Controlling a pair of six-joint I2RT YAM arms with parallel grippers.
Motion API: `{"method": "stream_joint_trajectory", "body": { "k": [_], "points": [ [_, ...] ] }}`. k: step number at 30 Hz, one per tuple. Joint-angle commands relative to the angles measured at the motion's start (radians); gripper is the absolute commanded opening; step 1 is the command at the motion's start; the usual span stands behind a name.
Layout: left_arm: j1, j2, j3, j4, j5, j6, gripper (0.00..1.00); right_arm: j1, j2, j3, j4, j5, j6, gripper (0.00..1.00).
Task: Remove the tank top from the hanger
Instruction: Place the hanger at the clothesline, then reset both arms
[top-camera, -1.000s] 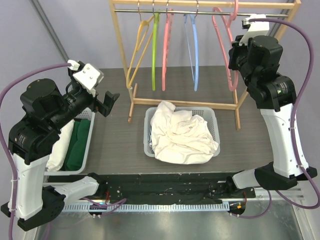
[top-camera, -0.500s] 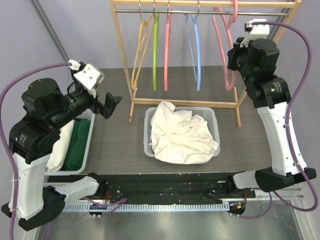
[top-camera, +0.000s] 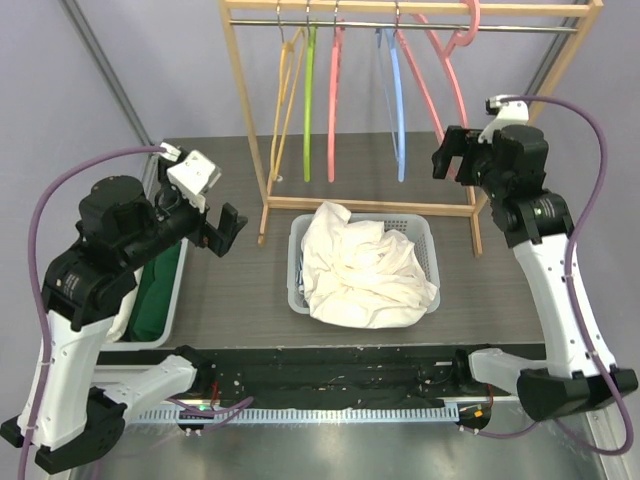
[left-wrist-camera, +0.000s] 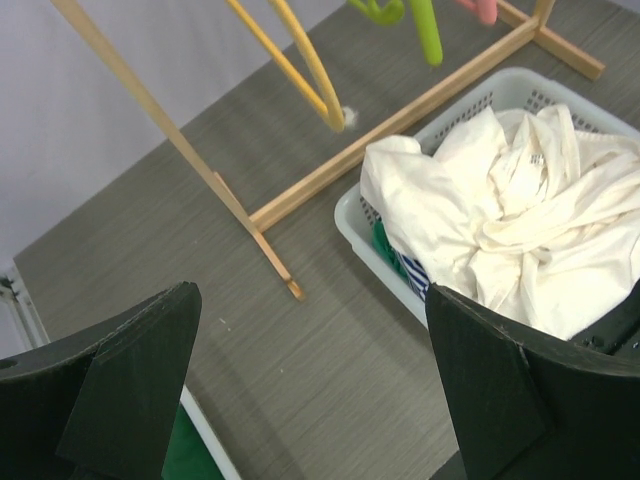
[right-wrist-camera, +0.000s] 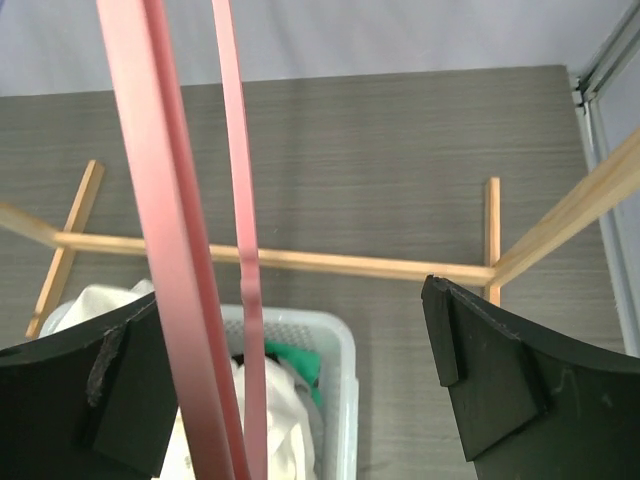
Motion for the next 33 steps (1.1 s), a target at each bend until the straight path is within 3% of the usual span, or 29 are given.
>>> {"method": "stream_joint_trajectory", "body": {
  "k": [1,9,15,33],
  "points": [
    [0.007,-0.034,-0.08,0.01,-0.044,-0.019,1.0,0.001,-0.176,-0.102,0.091,-0.076,0.073,1.0],
    [0.007,-0.087,-0.27,0.015,-0.068,-0.097,1.0,0.003,-0.413,-0.356,0.036,-0.18,0.175,1.0],
    [0.007,-0.085,-0.328,0.03,-0.157,-0.131,1.0,0.012,-0.538,-0.513,0.079,-0.188,0.308,1.0],
    [0.007,-0.162,-0.39,0.102,-0.306,-0.217,1.0,0.021,-0.546,-0.507,0.015,-0.198,0.306,1.0]
  ]
}}
